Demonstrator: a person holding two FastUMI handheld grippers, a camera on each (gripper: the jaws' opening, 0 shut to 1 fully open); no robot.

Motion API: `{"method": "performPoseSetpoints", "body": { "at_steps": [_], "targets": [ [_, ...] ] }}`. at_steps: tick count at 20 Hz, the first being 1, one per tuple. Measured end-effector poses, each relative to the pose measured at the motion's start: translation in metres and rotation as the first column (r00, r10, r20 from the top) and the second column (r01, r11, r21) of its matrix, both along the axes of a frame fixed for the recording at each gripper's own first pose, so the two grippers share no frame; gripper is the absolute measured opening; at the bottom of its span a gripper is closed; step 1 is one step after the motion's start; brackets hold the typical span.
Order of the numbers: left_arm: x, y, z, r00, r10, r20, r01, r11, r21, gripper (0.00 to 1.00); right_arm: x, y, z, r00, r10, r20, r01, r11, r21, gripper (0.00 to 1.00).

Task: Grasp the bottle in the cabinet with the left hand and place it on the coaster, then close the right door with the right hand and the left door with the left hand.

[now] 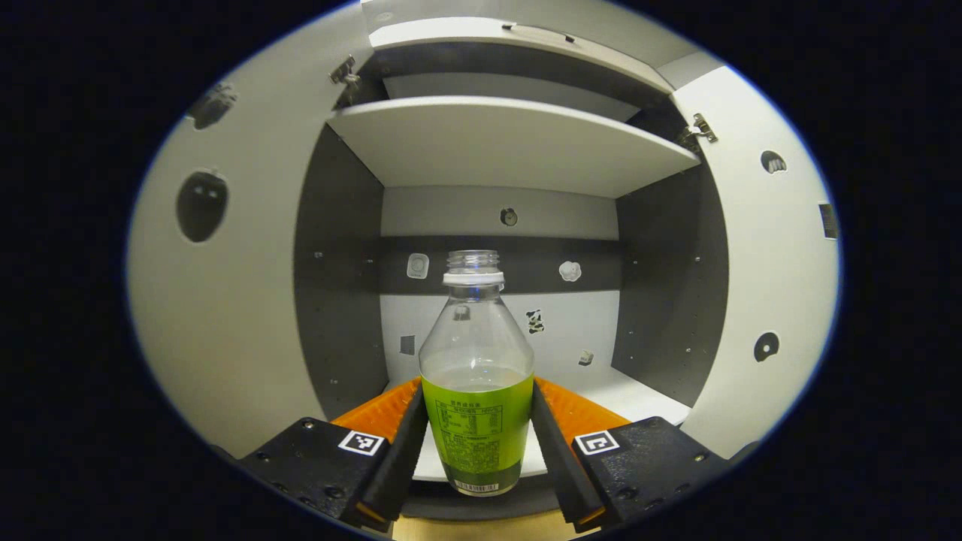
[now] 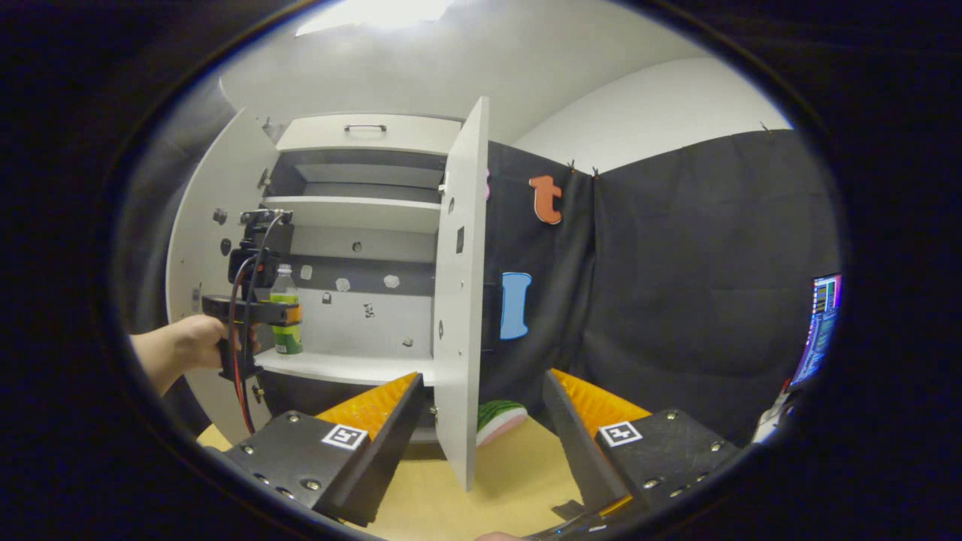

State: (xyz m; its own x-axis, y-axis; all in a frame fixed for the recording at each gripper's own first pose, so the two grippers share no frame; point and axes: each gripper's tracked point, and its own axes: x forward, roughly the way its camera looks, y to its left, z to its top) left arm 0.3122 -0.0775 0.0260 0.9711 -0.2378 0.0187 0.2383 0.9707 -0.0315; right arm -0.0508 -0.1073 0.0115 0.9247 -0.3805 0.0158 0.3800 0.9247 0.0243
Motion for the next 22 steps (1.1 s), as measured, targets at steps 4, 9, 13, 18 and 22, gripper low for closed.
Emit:
{"method": "performPoseSetpoints", "body": {
  "at_steps": [4, 9, 13, 18, 22],
  "targets": [
    [-0.053, 0.009, -0.021, 1.0, -0.013, -0.024, 0.014, 1.0, 0.024, 0.77, -0.005, 0.006, -0.006, 0.999, 0.049, -0.009, -0.049, 0.999, 0.024, 0.96],
    [-0.109, 0.018, -0.061, 0.999, -0.018, -0.049, 0.02, 0.999, 0.037, 0.78, -0.001, 0.014, -0.011, 0.994, 0.112, -0.008, -0.111, 0.993, 0.027, 0.96],
    [-0.162, 0.021, -0.104, 0.997, -0.033, -0.075, 0.033, 0.999, 0.0, 0.77, 0.007, 0.017, -0.019, 0.989, 0.147, -0.02, -0.146, 0.988, 0.048, 0.96],
    [-0.213, 0.021, -0.17, 0.992, -0.029, -0.123, 0.035, 0.998, 0.05, 0.76, 0.015, 0.03, -0.017, 0.979, 0.205, -0.001, -0.205, 0.978, 0.034, 0.96],
    [-0.24, 0.018, -0.221, 0.983, -0.044, -0.177, 0.056, 0.996, 0.067, 0.78, 0.02, 0.041, -0.021, 0.971, 0.238, 0.011, -0.238, 0.968, 0.076, 0.96]
  ]
}}
